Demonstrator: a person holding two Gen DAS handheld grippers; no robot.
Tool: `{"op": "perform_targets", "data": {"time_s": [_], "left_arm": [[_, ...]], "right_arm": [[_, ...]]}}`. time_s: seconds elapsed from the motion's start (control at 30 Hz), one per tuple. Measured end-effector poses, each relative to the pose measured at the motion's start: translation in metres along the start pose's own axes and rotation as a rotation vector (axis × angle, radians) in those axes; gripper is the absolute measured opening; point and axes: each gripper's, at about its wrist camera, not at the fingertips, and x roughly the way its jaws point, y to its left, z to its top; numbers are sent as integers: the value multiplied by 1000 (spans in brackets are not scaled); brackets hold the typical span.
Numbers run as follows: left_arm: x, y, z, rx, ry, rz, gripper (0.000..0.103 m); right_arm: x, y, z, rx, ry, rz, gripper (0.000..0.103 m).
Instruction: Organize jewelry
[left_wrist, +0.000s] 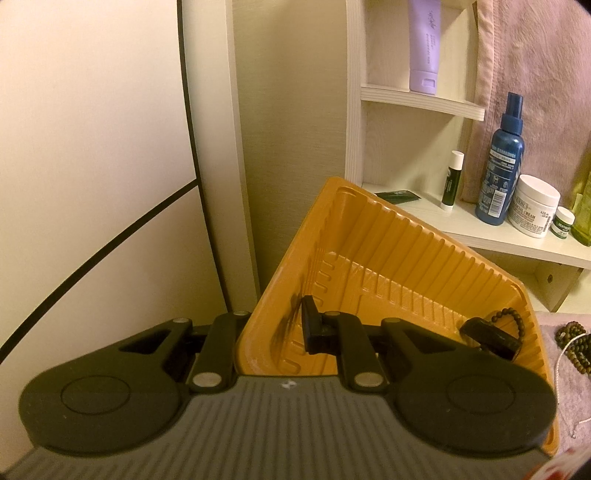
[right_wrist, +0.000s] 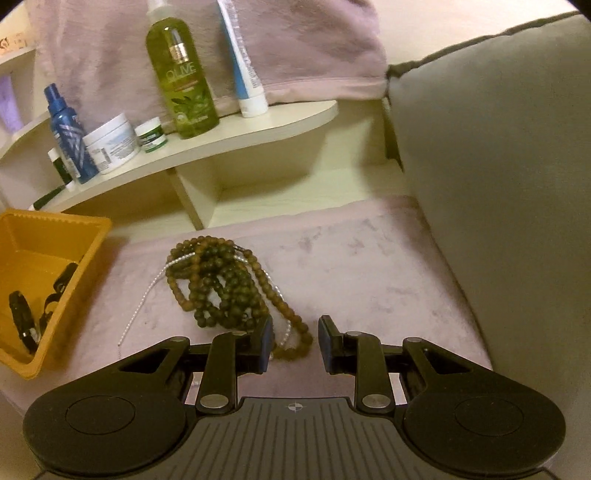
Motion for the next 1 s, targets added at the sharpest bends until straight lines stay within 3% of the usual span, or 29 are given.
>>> {"op": "perform_targets", "data": {"time_s": [0.47,0.53,0.63,0.77,1.0], "left_arm": [[0,0,0,3,1,-1,14],[0,0,0,3,1,-1,14],[0,0,0,4,2,-2,14],[1,0,1,4,2,-3,14],[1,0,1,7,1,-2,14]], "right_arm": [[34,13,9,-204,2,-9,27],[35,15,9,-239,6,7,7],[37,24,4,-309,21,-8,6],[27,22,5,-266,3,10,6],[-25,23,28,-169,-134,115,6]]}}
